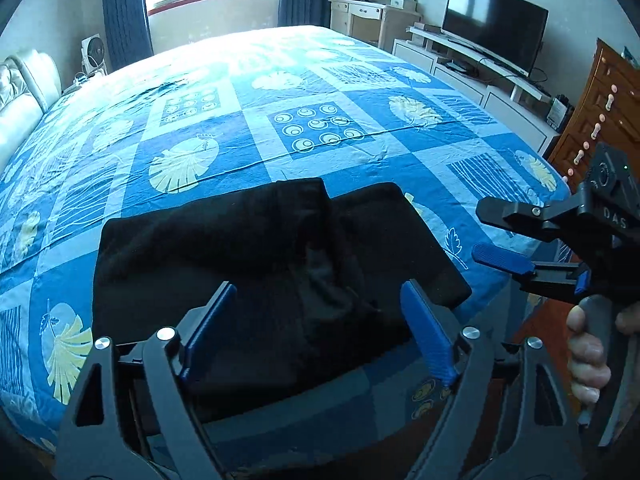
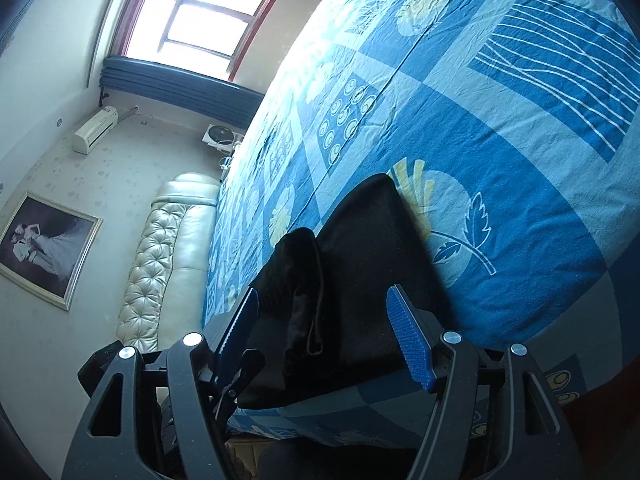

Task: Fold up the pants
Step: 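Fold the held end over the pants with the left tool and open it, then grasp the folded pants edge with the right tool and lift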

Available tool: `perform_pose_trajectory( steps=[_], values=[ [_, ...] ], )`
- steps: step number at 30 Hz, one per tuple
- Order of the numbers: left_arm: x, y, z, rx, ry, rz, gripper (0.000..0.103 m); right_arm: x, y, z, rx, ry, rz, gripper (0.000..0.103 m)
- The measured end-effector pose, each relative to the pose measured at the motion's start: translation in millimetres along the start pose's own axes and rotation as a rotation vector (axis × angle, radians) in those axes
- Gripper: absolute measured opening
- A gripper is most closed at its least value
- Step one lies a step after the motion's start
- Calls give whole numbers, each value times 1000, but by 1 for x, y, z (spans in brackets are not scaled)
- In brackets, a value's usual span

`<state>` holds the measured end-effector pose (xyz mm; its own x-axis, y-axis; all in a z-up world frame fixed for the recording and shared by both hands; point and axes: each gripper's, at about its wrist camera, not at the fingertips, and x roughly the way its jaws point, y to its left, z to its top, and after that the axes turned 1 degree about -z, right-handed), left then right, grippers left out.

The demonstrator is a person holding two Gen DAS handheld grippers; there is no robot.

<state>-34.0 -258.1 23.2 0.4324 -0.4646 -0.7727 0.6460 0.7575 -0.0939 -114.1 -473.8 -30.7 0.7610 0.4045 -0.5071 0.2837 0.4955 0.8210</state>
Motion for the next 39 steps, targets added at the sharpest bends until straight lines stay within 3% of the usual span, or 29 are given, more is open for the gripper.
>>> perform_pose_trajectory(
  steps=[3, 9, 14, 15, 16, 17, 18, 21, 25, 29, 34, 39],
  values=[
    [-18, 44, -13, -95, 9, -27, 89, 24, 12, -7, -62, 60, -14, 66],
    [-28, 121, -39, -193, 38, 137, 89, 79, 23, -14, -107, 170, -44, 66],
    [-33, 157, -55, -266, 58, 152, 89, 114, 36, -20, -169, 238, -76, 66],
    [-34, 162, -57, -279, 57, 154, 89, 119, 38, -22, -177, 251, -79, 63],
    [-36, 166, -59, -290, 57, 154, 89, 125, 40, -24, -185, 265, -97, 46],
    [-36, 169, -60, -301, 56, 152, 89, 131, 41, -26, -190, 289, -121, 38],
    [-37, 171, -62, -312, 56, 148, 89, 135, 42, -28, -201, 301, -141, 23],
    [-35, 178, -65, -341, 67, 125, 89, 126, 48, -26, -223, 278, -125, 15],
    [-39, 182, -64, -356, 62, 119, 89, 97, 60, -14, -246, 212, -79, 14],
    [-41, 181, -61, -353, 50, 104, 89, 64, 64, 1, -284, 149, -97, 14],
    [-35, 171, -60, -342, 59, 89, 89, 42, 39, 19, -245, 105, -148, 14],
    [-23, 162, -62, -333, 83, 72, 89, 45, 4, 17, -198, 127, -202, 14]
  ],
)
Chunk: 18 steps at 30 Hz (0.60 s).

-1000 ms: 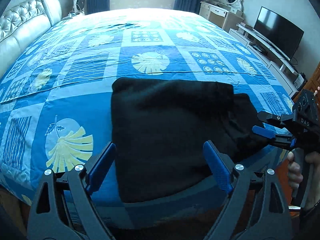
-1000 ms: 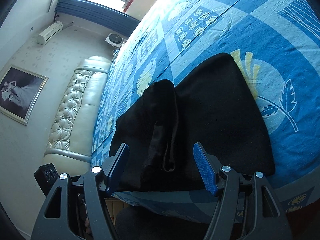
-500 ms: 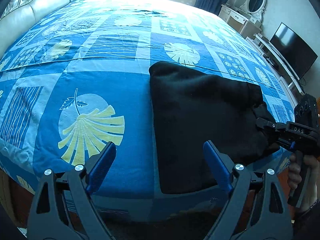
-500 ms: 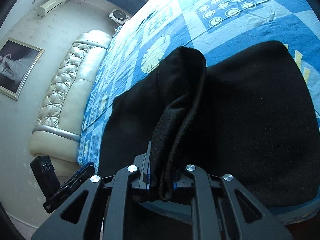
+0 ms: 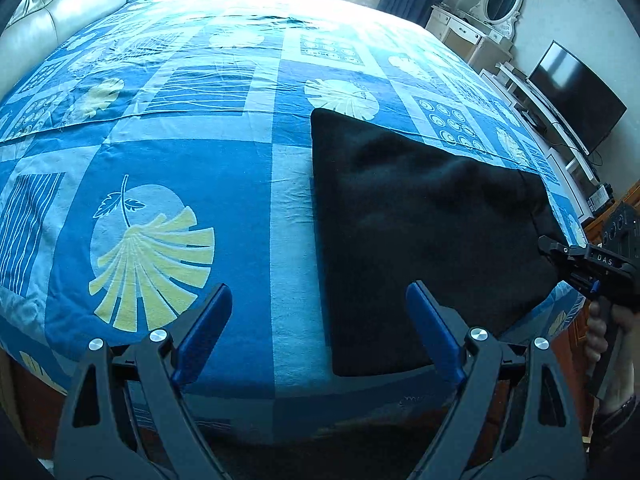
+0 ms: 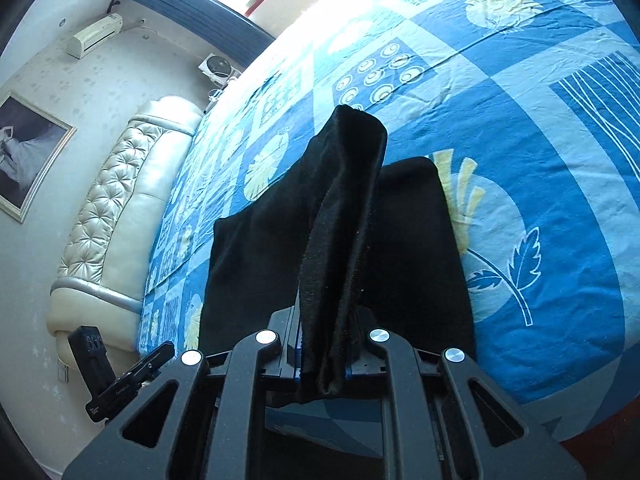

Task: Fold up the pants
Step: 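Grasp the folded pants edge with the right tool and lift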

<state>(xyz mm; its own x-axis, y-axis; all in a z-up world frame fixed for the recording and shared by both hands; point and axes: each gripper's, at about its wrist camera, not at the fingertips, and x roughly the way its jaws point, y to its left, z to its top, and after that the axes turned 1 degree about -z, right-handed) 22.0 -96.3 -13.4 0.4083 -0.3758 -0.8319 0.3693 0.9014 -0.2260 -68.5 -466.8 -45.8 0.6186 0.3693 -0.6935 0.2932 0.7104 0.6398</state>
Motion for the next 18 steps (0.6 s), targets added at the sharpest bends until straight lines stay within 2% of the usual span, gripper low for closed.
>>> perform_pose_trajectory(
  steps=[6, 18],
  values=[
    [9, -8, -6, 20, 20, 7, 89, 12, -29, -7, 97, -2, 69, 14],
    [17, -6, -8, 14, 35, 3, 89, 2, -41, -10, 129, -15, 104, 17]
  ],
)
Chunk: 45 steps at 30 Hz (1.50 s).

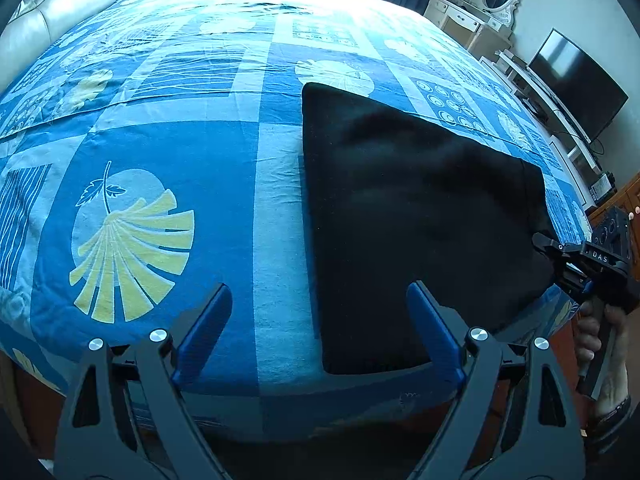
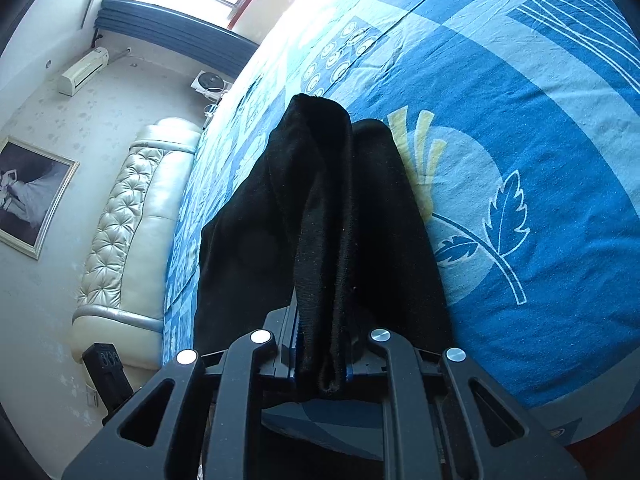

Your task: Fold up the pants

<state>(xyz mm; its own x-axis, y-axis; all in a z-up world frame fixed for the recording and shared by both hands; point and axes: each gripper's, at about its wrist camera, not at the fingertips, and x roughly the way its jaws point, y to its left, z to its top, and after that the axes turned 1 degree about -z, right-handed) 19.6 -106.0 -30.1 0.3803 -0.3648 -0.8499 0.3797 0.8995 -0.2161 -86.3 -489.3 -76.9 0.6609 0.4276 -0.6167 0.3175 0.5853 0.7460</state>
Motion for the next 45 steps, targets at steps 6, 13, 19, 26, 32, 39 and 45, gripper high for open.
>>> perform_pose_trajectory(
  steps=[6, 13, 19, 26, 32, 39, 45],
  values=[
    [4, 2, 0, -1, 11, -7, 89, -26, -11, 3, 33, -64, -7, 32],
    [17, 10, -1, -42, 57, -116, 89, -45, -28, 2, 110, -129, 52, 67],
    [36, 22, -2, -137, 113, -267, 89, -21, -24, -4, 72, -52, 33, 71],
    [58, 26, 5, -212, 132, -407, 89, -9, -20, -7, 32, -20, 28, 73],
    [73, 15, 11, -214, 150, -456, 70, -3, -13, -9, -18, -3, -6, 61],
    [60, 13, 13, -167, 102, -388, 37, 4, 3, -11, -61, -7, -17, 42],
    [42, 22, 14, -132, 84, -312, 31, 19, 20, -15, -73, 11, 11, 40]
  ],
)
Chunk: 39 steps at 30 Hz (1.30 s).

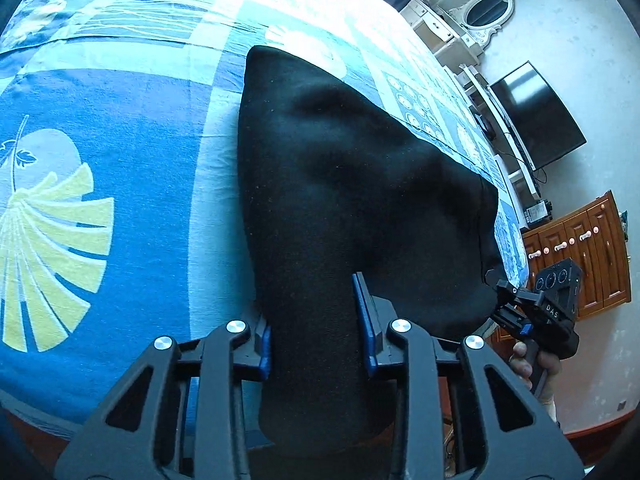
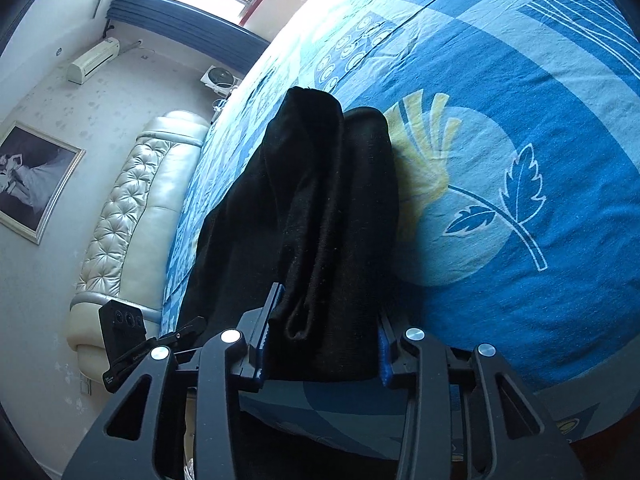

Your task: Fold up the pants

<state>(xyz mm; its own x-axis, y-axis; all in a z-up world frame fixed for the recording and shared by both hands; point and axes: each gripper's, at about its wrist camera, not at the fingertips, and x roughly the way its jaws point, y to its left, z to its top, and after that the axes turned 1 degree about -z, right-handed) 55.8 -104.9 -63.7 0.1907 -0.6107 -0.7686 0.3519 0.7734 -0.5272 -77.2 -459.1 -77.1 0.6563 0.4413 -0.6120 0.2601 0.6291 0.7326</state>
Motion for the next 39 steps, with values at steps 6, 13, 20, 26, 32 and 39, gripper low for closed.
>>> perform_pose_trajectory(
  steps=[6, 13, 20, 26, 32, 39],
  values=[
    [-34, 17, -7, 48, -46, 122, 31, 33, 25, -9, -35, 56, 38, 40],
    [-64, 53, -16, 15, -74, 164, 31, 65, 56, -23, -73, 105, 53, 40],
    [-79, 71, -22, 3, -99, 163, 31, 76, 70, -31, -88, 127, 48, 40],
    [-81, 76, -26, -8, -107, 145, 32, 76, 67, -33, -76, 123, 45, 40],
    [-80, 77, -26, -13, -111, 138, 32, 76, 65, -35, -64, 116, 48, 40],
    [-80, 77, -27, -14, -111, 138, 33, 76, 62, -36, -55, 110, 61, 40]
  ],
)
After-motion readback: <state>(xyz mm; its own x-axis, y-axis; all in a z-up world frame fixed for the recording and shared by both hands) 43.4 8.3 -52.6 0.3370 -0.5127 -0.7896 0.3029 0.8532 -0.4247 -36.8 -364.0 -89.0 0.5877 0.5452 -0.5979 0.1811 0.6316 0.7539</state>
